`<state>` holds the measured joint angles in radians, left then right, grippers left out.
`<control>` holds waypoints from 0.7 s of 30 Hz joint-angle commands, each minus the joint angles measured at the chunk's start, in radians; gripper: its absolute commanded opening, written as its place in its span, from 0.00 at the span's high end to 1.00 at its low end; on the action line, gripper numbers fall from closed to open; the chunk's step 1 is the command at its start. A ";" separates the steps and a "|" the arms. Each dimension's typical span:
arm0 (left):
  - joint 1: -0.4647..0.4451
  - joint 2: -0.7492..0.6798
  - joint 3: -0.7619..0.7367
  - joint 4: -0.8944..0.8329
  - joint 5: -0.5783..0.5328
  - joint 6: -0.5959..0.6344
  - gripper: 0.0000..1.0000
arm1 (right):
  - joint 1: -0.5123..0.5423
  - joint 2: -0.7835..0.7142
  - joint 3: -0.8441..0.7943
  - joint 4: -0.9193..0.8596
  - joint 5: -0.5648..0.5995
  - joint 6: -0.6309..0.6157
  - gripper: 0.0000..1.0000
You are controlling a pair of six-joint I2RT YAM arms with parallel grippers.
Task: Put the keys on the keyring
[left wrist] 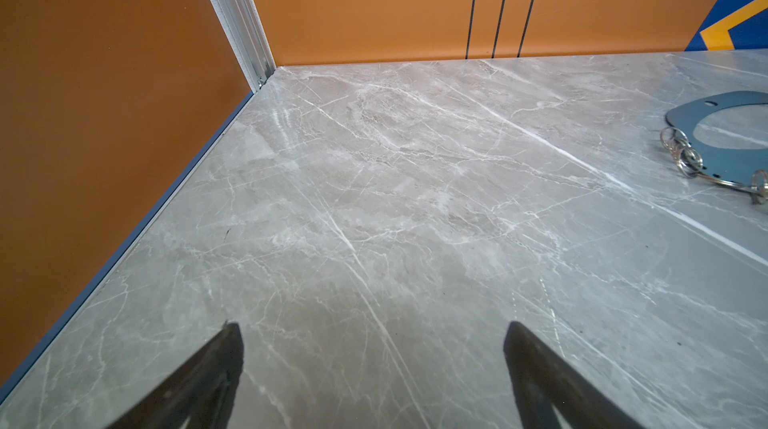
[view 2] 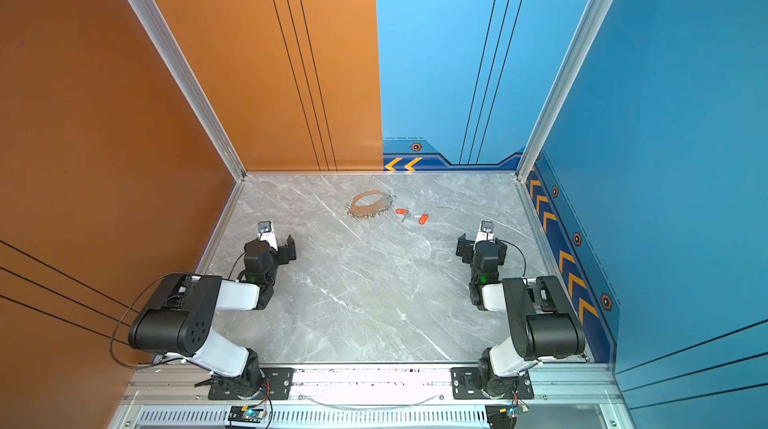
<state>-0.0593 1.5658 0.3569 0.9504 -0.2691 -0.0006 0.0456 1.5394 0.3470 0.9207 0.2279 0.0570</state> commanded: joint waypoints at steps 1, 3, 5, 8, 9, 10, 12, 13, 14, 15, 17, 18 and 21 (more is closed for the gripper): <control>-0.004 0.002 0.008 0.011 -0.016 0.003 0.02 | -0.004 0.007 0.015 0.006 -0.016 0.015 0.00; -0.004 0.002 0.008 0.012 -0.016 0.003 0.02 | -0.003 0.007 0.015 0.006 -0.016 0.014 0.00; -0.004 0.003 0.008 0.012 -0.014 0.002 0.02 | -0.004 0.007 0.015 0.006 -0.016 0.014 0.00; -0.004 0.003 0.007 0.011 -0.015 0.003 0.02 | -0.003 0.007 0.015 0.007 -0.017 0.015 0.00; -0.002 0.003 0.007 0.011 -0.013 0.002 0.02 | -0.003 0.007 0.015 0.006 -0.016 0.015 0.00; -0.001 0.003 0.007 0.011 -0.011 0.002 0.02 | 0.000 0.007 0.017 0.005 -0.015 0.012 0.00; 0.002 0.003 0.008 0.011 -0.008 -0.002 0.02 | 0.008 0.007 0.018 0.005 -0.024 -0.001 0.00; 0.004 0.002 0.009 0.010 -0.007 -0.002 0.02 | 0.016 0.005 0.013 0.016 -0.043 -0.019 0.00; 0.004 0.001 0.008 0.012 -0.009 -0.002 0.02 | 0.021 0.005 0.002 0.035 -0.053 -0.032 0.00; 0.002 -0.004 0.005 0.014 -0.023 -0.007 0.02 | 0.022 0.005 -0.006 0.051 -0.058 -0.032 0.00; -0.022 -0.043 -0.005 0.003 -0.113 -0.013 0.02 | 0.026 -0.019 -0.029 0.075 -0.082 -0.047 0.00; -0.025 -0.062 -0.025 0.021 -0.097 -0.003 0.02 | 0.029 -0.038 -0.041 0.078 -0.098 -0.056 0.00; -0.135 -0.167 -0.048 0.022 -0.255 0.100 0.02 | 0.051 -0.141 -0.056 0.010 -0.113 -0.082 0.00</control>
<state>-0.1226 1.4849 0.3267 0.9482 -0.3878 0.0261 0.0769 1.4849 0.3058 0.9455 0.1535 0.0158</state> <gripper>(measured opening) 0.979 0.999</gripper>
